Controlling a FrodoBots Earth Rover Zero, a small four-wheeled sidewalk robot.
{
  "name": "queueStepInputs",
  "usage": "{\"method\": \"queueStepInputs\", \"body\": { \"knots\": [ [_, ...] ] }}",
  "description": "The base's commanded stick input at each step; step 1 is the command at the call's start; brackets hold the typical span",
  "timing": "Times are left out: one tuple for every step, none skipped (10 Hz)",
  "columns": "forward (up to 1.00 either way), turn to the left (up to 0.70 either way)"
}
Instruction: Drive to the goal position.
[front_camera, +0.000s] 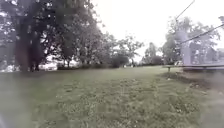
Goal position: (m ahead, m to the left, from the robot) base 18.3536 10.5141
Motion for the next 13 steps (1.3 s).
{"method": "queueStepInputs", "body": {
  "knots": [
    [0.7, 0.0],
    [0.7, 0.0],
    [0.7, 0.0],
    [0.5, 0.0],
    [0.0, 0.0],
    [0.0, 0.0],
    [0.0, 0.0],
    [0.0, 0.0],
    [0.0, 0.0],
    [0.0, 0.0],
    [0.0, 0.0],
    [0.0, 0.0],
    [0.0, 0.0]
  ]
}}
